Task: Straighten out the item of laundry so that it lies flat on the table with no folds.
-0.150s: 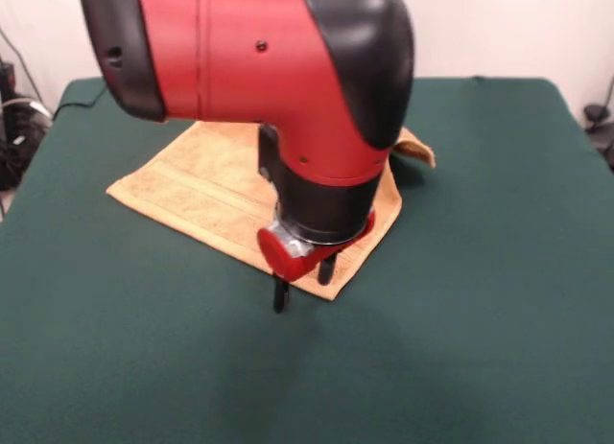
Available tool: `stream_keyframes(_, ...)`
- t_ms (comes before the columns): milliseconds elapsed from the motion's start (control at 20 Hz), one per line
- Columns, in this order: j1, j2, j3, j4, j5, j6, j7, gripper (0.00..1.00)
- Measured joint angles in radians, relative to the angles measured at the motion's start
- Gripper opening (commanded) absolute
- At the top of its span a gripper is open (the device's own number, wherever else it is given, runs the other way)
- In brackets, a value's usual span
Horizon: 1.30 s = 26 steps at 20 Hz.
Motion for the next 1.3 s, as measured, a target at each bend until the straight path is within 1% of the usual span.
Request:
stream_keyframes(150,-0.008,-0.003,0.0,0.003,-0.001,0.0,0.0,1.0)
stream_keyframes(350,-0.016,-0.037,0.0,0.041,-0.002,-0.017,0.0,1.0)
stream_keyframes(450,-0.02,-0.069,-0.001,0.079,-0.002,-0.042,0.0,1.0)
stream_keyframes(600,-0.024,-0.096,-0.002,0.11,-0.002,-0.068,0.0,1.0)
stream_keyframes(750,-0.035,-0.148,-0.006,0.178,-0.002,-0.12,0.0,1.0)
stream_keyframes(950,-0.052,-0.195,-0.01,0.246,-0.002,-0.174,0.0,1.0)
stream_keyframes(1050,-0.064,-0.213,-0.01,0.275,-0.002,-0.203,0.0,1.0)
stream_keyframes(1300,-0.091,-0.22,-0.016,0.312,-0.002,-0.252,0.0,1.0)
